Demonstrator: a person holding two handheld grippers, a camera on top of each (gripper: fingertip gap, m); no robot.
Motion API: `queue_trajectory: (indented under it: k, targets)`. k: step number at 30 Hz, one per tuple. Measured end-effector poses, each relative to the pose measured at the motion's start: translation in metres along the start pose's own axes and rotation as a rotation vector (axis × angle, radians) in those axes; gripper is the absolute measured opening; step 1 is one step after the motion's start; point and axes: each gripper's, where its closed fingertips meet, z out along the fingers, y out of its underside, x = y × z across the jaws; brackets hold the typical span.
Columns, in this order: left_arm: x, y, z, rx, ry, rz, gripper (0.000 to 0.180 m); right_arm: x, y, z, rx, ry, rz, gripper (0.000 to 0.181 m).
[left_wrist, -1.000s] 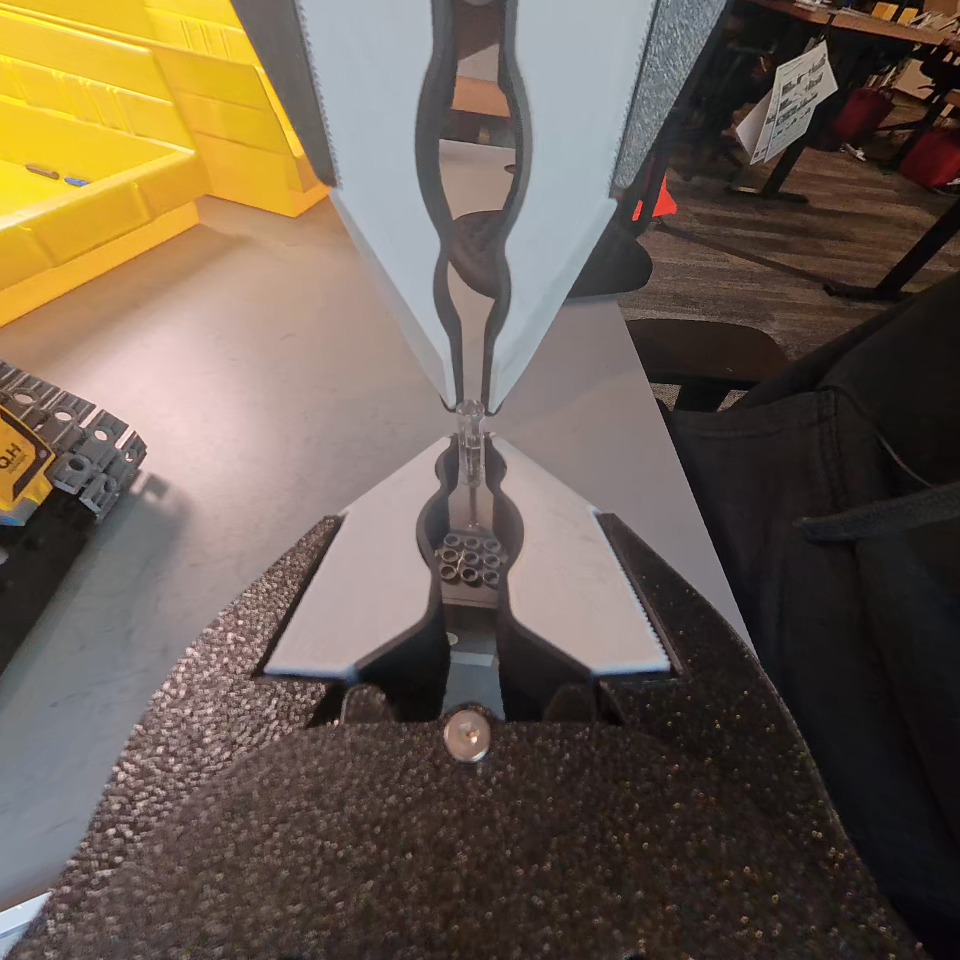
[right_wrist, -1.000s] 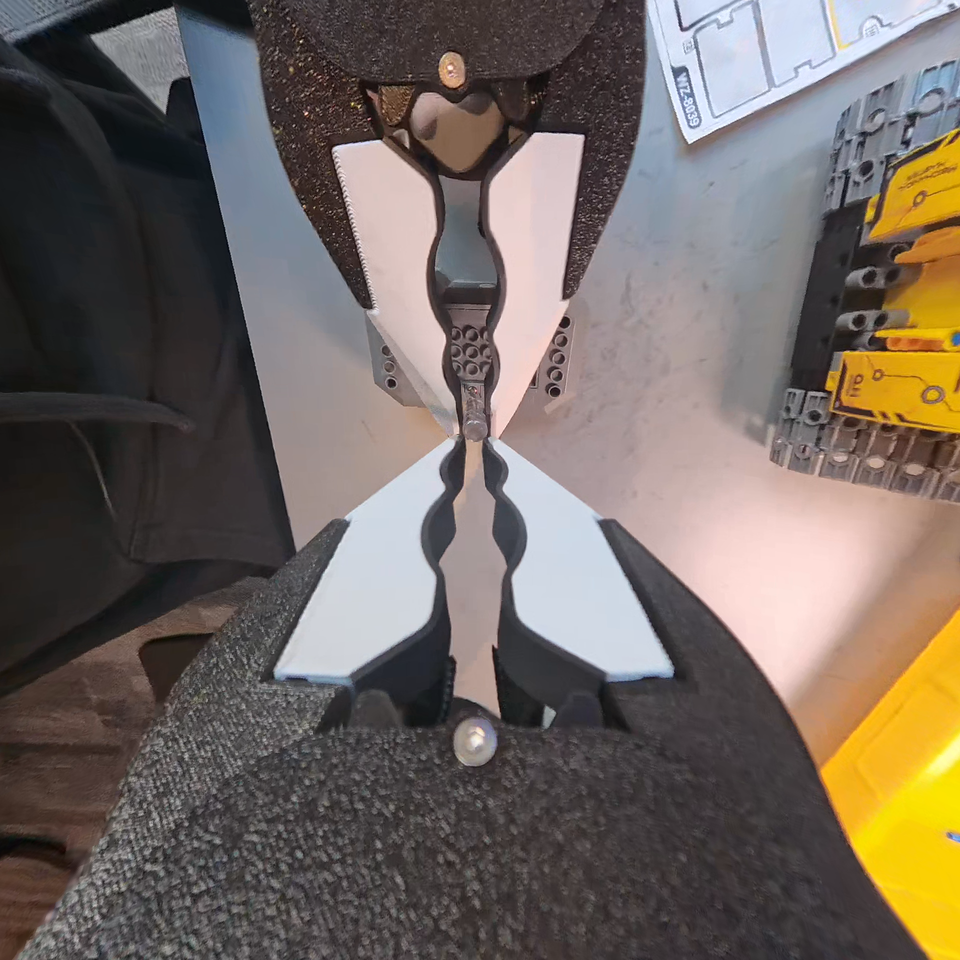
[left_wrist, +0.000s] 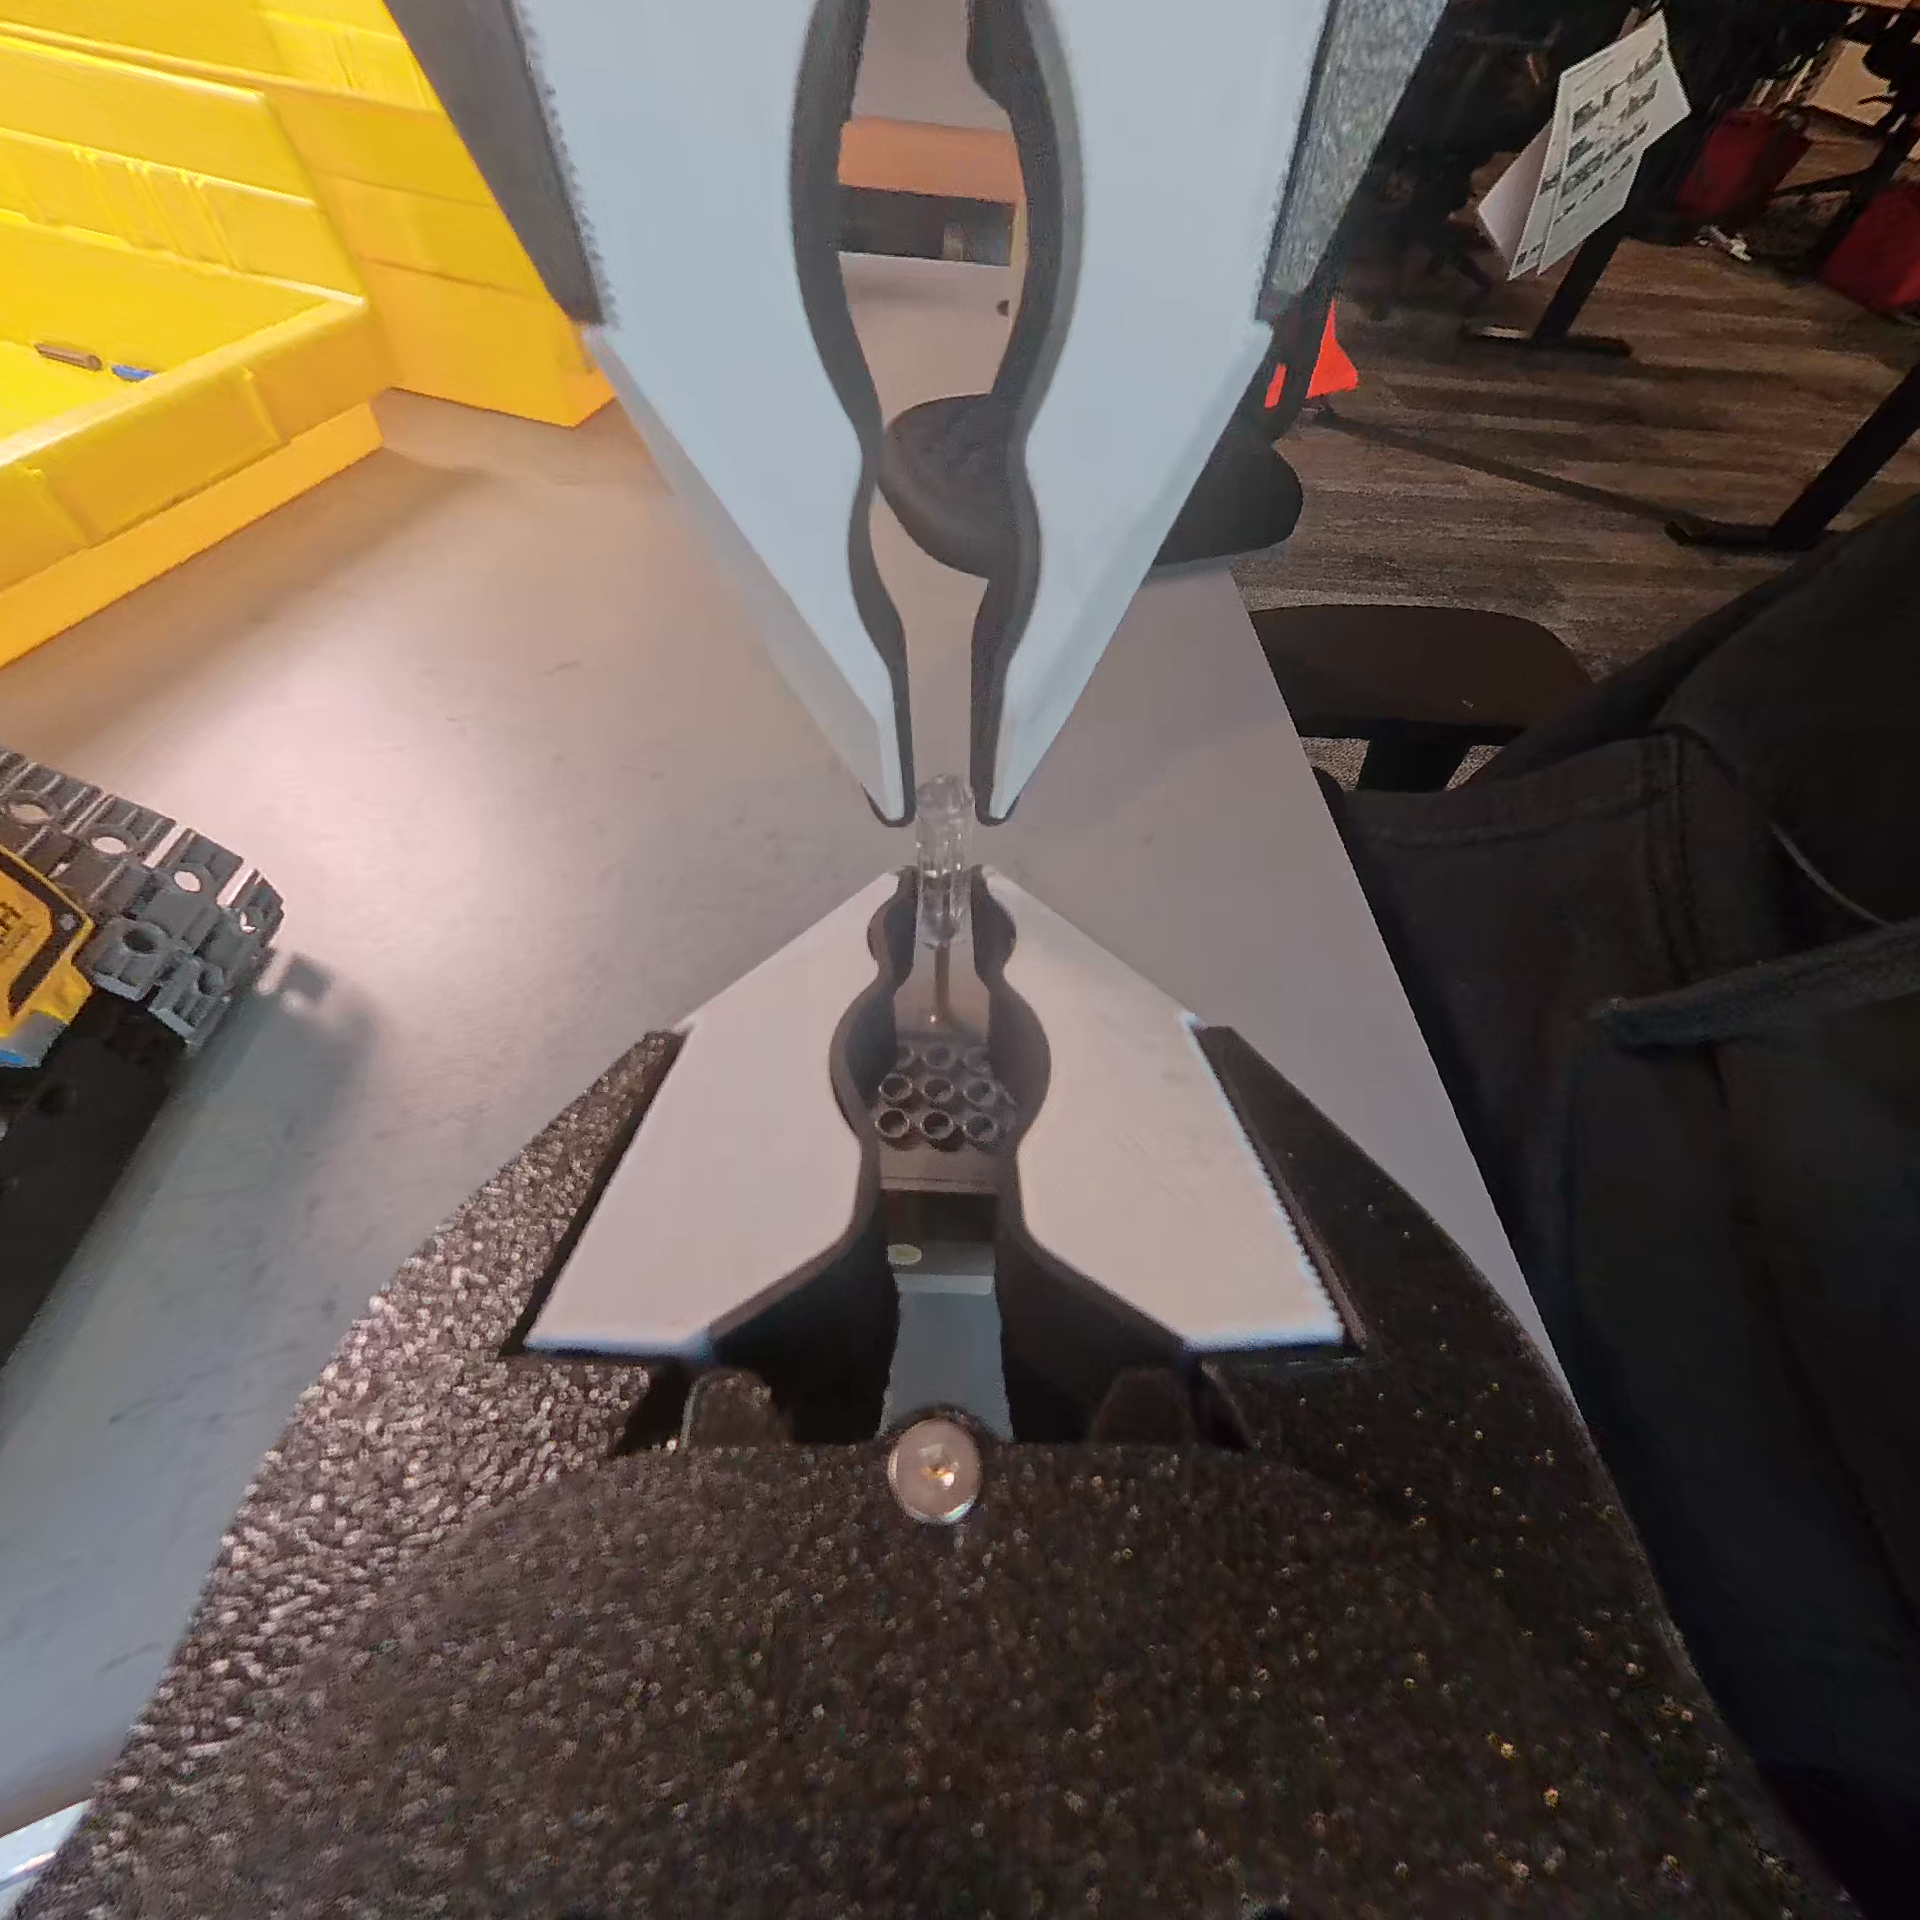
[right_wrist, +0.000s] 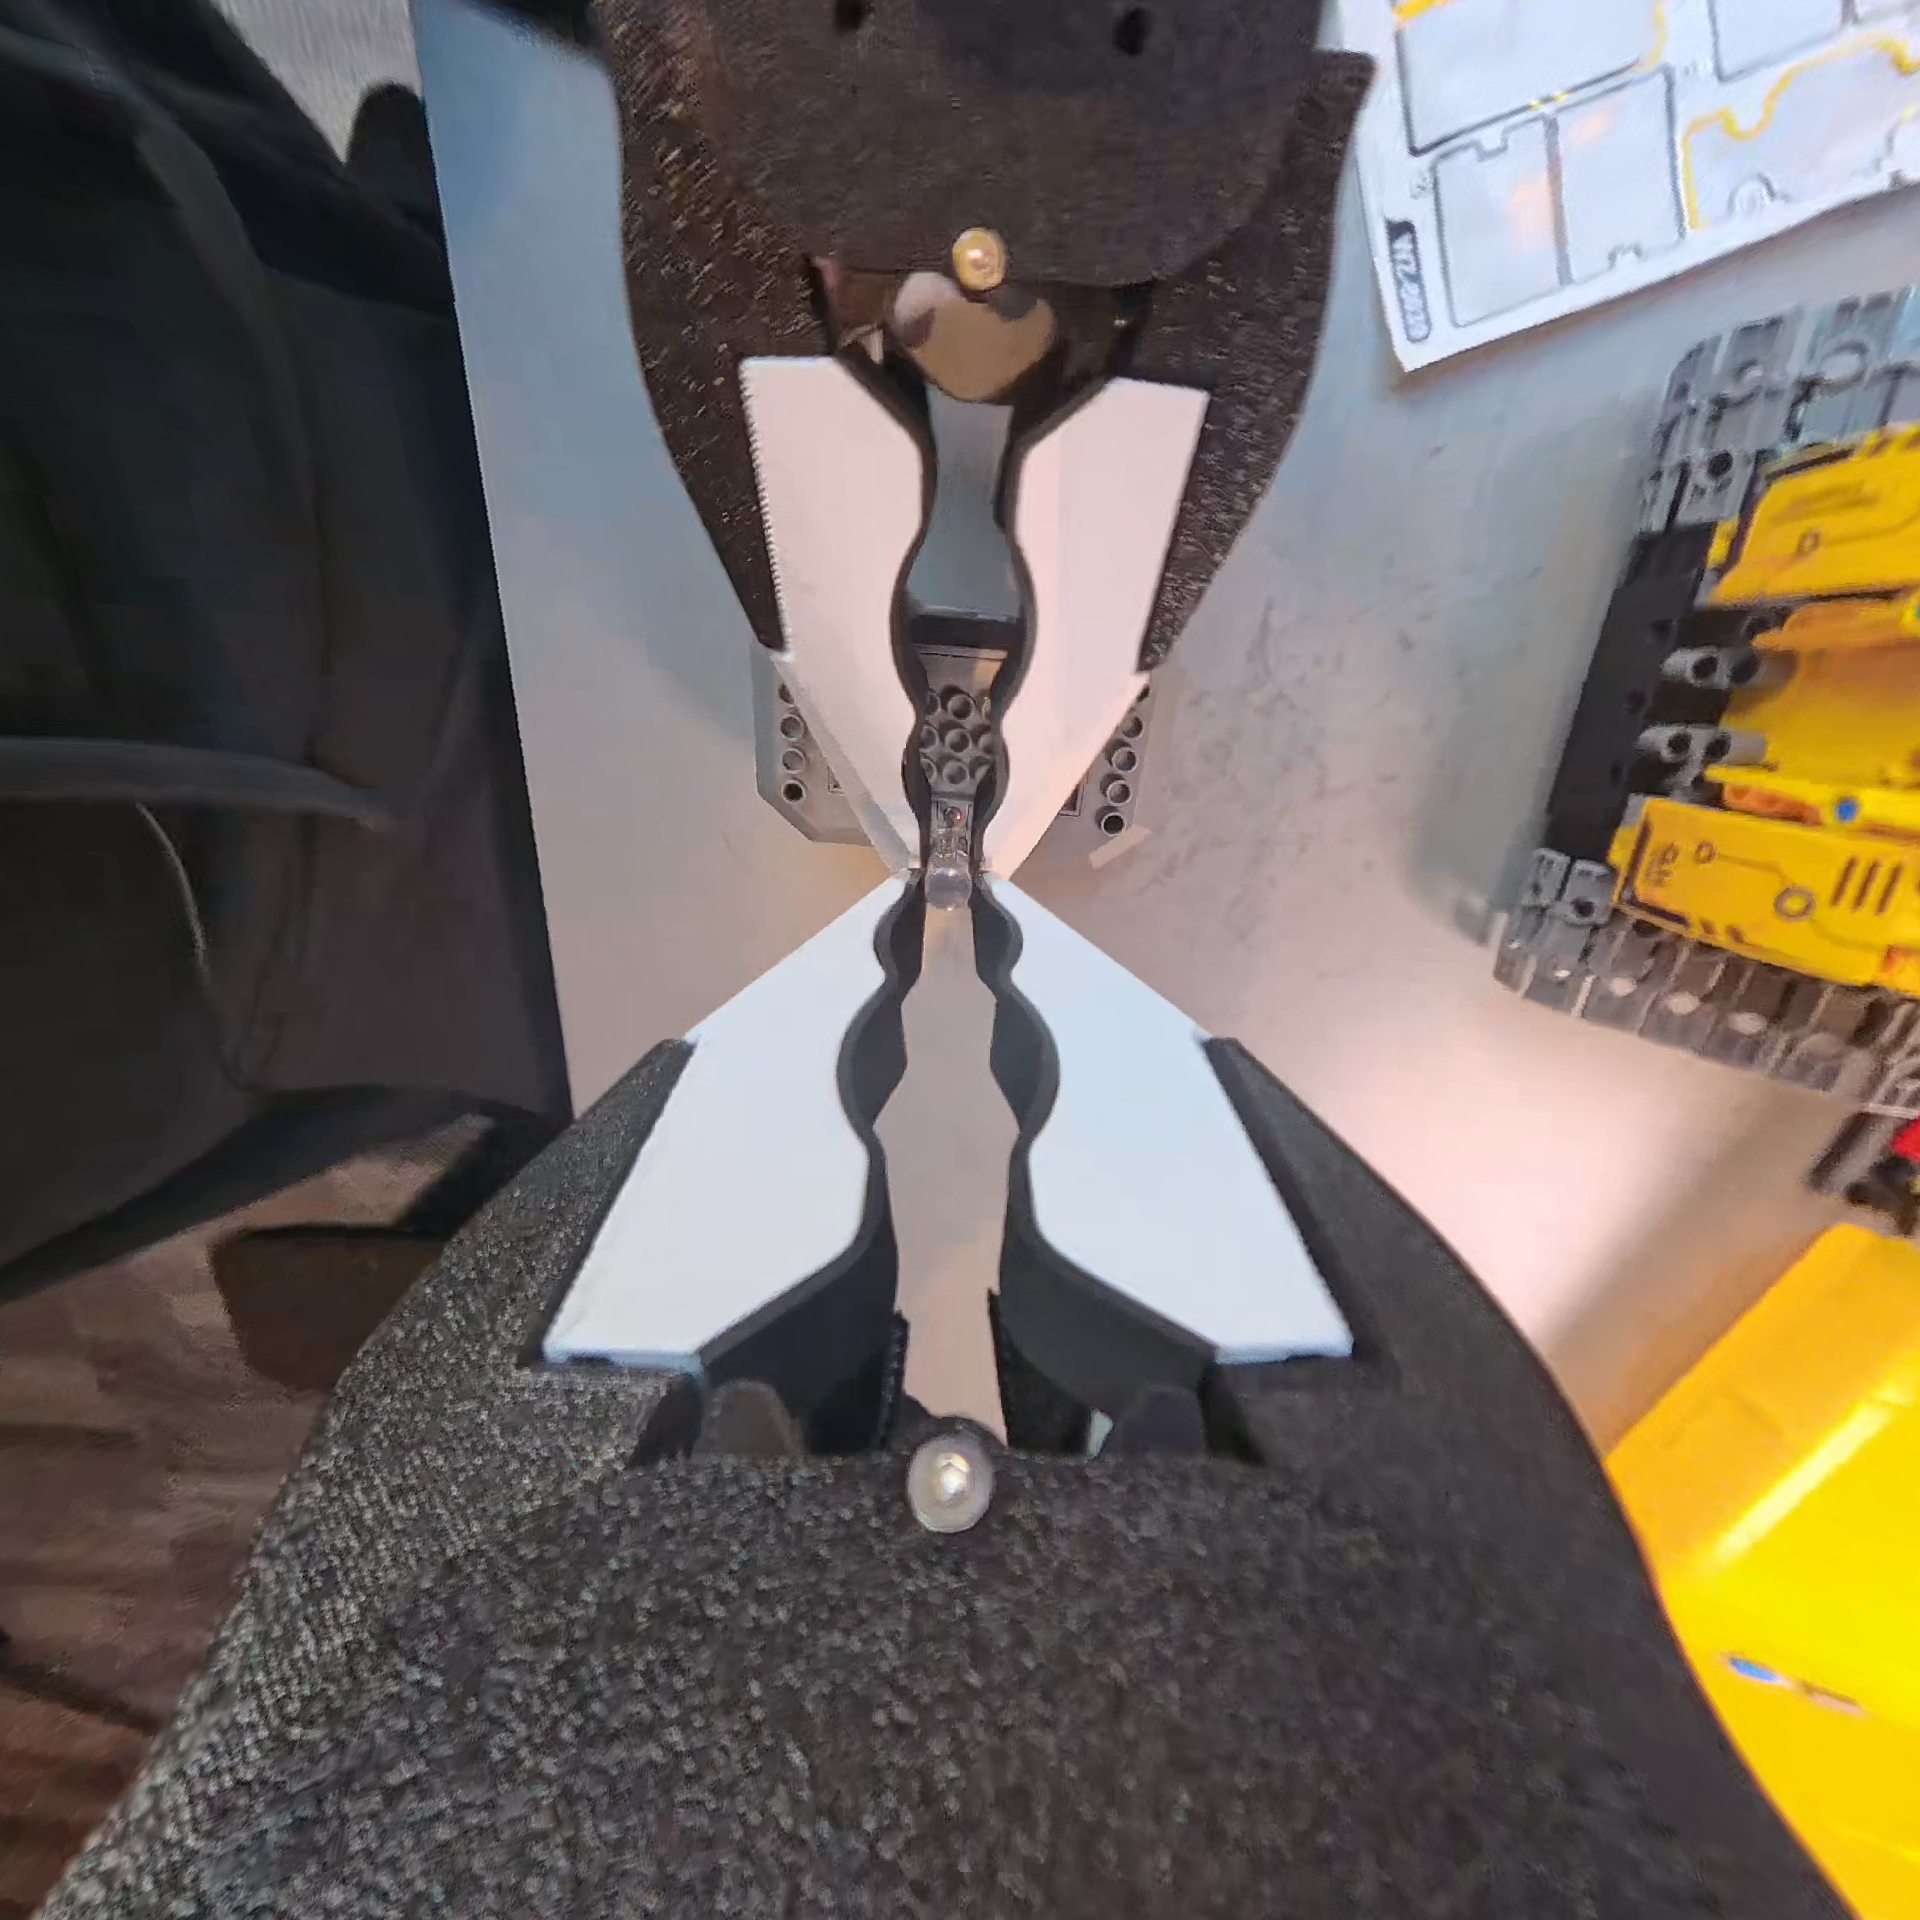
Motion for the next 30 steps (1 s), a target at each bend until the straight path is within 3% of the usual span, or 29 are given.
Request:
queue_trajectory:
  k: [6, 9, 12, 17, 22, 27, 30]
  targets:
    - [0.006, -0.002, -0.005, 0.002, 0.048, 0.033, 0.017, -0.011, -0.004, 0.004, -0.064, 0.02, -0.464, 0.009]
    - [0.008, -0.001, -0.004, -0.003, 0.047, 0.051, 0.012, -0.011, -0.003, 0.004, -0.065, 0.016, -0.554, 0.009]
    - [0.004, -0.002, -0.002, -0.007, 0.017, 0.059, 0.008, -0.006, 0.002, 0.002, -0.051, 0.022, -0.476, 0.009]
    - [0.002, -0.002, 0.001, -0.017, 0.0, 0.048, 0.008, -0.006, 0.009, -0.003, -0.004, -0.024, -0.104, 0.021]
    - [0.002, -0.003, 0.002, -0.019, -0.008, 0.042, 0.007, -0.006, 0.009, -0.001, 0.035, -0.042, 0.137, 0.014]
    - [0.001, -0.003, 0.002, -0.017, -0.014, 0.034, 0.008, -0.002, 0.01, 0.0, 0.009, -0.018, 0.081, 0.008]
    - [0.004, -0.002, 0.001, -0.021, 0.023, 0.023, 0.012, -0.003, 0.012, 0.0, -0.045, 0.011, -0.145, 0.008]
